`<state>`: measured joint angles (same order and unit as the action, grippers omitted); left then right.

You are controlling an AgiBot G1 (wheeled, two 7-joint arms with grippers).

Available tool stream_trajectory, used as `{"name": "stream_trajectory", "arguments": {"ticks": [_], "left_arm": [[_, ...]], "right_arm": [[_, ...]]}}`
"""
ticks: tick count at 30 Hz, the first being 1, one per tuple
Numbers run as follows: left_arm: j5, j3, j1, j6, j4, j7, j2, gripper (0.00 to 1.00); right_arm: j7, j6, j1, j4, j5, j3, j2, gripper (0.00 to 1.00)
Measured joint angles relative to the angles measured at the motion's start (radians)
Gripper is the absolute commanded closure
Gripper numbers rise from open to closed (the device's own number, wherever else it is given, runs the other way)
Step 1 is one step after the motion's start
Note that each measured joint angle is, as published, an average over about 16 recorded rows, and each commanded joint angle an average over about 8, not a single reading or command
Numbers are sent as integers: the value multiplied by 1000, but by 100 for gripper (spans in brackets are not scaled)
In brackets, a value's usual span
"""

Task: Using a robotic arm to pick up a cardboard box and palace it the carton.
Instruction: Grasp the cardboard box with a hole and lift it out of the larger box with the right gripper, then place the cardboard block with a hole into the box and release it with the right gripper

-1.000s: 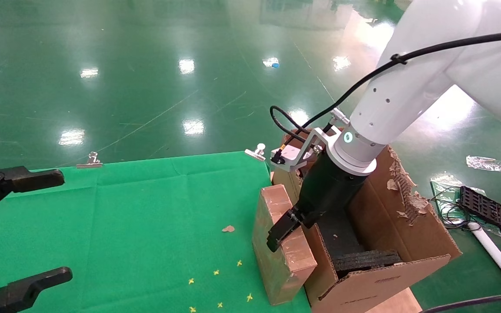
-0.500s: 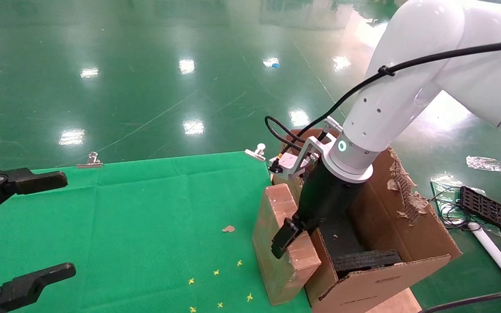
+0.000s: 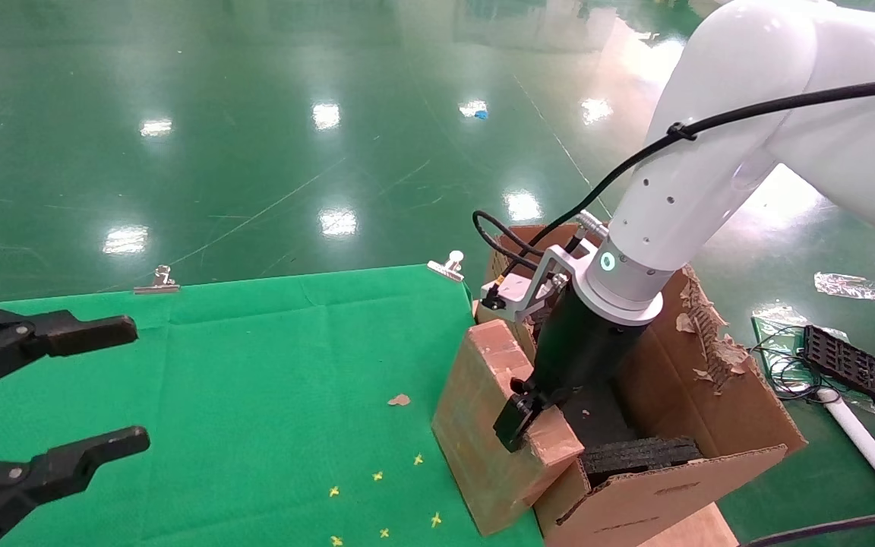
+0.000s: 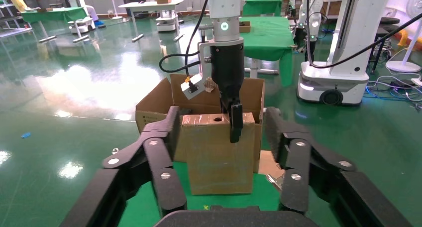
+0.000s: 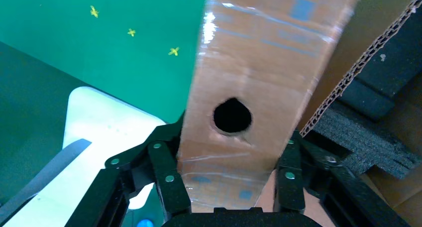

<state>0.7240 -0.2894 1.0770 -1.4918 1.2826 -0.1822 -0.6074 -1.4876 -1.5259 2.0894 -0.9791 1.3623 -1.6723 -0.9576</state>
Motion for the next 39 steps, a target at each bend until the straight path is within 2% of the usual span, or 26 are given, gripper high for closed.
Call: {"name": "stream_trajectory", "arguments": {"ticks": [9, 17, 22, 28, 29, 30, 36, 37, 38, 39], "left_arm": [[0, -1, 0, 0, 0, 0, 0, 100], [-1, -1, 0, 0, 0, 1, 0, 100], [-1, -1, 0, 1, 0, 1, 1, 100], [-1, -2, 0, 1, 0, 1, 1, 100], [-1, -2, 0, 1, 0, 1, 1, 97], [-1, -2, 0, 1, 0, 1, 1, 89], [-2, -2, 0, 1, 0, 1, 1, 14], [-2, -2, 0, 1, 0, 1, 1, 5], [-2, -2, 1, 1, 0, 1, 1, 0], [-2, -2, 1, 1, 0, 1, 1, 0]], "right_arm": [[93, 74, 107, 10, 0, 67, 64, 100], [214, 148, 235, 92, 30, 131, 150, 100], [263, 165, 279, 171, 72, 136, 195, 100], [287, 152, 281, 265, 119, 113, 233, 100], [288, 147, 276, 281, 125, 107, 236, 100], [289, 142, 271, 298, 130, 102, 240, 100], [296, 107, 223, 398, 149, 72, 248, 100], [298, 102, 213, 414, 150, 68, 247, 100], [300, 96, 203, 431, 151, 64, 246, 100], [302, 92, 192, 448, 152, 59, 244, 100]]}}
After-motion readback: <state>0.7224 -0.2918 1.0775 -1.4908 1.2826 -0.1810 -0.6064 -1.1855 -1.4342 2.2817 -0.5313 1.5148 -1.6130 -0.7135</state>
